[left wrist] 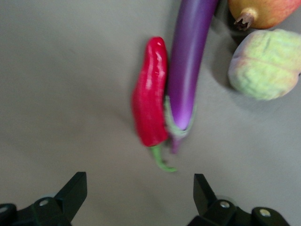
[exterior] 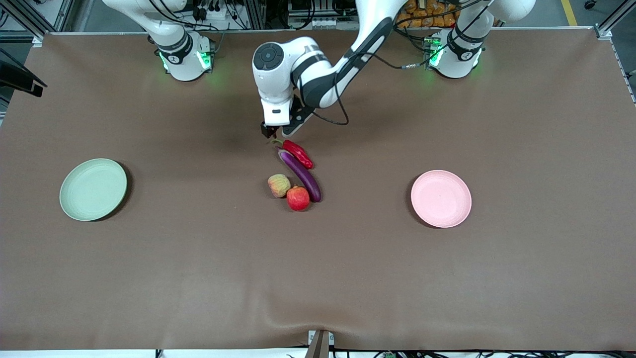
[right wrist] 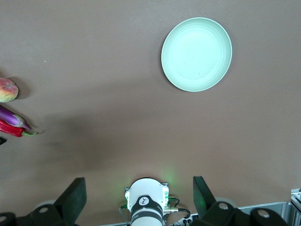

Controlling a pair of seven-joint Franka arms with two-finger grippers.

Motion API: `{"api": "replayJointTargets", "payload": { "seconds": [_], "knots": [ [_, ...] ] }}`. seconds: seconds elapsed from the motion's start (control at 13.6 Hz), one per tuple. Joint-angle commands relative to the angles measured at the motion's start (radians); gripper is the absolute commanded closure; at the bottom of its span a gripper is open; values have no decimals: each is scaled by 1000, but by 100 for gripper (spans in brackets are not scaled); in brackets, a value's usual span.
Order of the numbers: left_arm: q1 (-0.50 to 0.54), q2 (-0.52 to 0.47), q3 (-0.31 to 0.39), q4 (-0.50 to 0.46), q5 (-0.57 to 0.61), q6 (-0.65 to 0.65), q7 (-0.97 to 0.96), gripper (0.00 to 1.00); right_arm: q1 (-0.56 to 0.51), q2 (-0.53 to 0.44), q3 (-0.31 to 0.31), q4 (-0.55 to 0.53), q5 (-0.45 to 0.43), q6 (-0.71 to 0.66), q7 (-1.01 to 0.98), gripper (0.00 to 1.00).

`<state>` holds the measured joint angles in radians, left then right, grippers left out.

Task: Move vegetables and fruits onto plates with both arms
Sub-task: 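Reach the left gripper down to the red chili pepper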

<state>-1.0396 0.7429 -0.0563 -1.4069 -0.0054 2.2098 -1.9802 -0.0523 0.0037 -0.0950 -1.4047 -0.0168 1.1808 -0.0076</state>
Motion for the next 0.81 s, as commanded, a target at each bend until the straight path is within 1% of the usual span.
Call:
{"api": "replayJointTargets", "payload": {
  "seconds": [0.0,0.15,0.44,0.73],
  "knots": [
    [-80,97,102,87,8,89,-136,0,-18,-1,11,4,17,-4,8,0],
    [-85,141,110,114,8,109,-155,0,-18,-1,11,4,17,-6,8,0],
    [-111,176,107,114,7,151,-157,0,-18,1,11,4,17,-6,8,0],
    [-120,205,110,114,7,157,-157,0,-18,5,11,4,17,-9,6,0]
  ]
}}
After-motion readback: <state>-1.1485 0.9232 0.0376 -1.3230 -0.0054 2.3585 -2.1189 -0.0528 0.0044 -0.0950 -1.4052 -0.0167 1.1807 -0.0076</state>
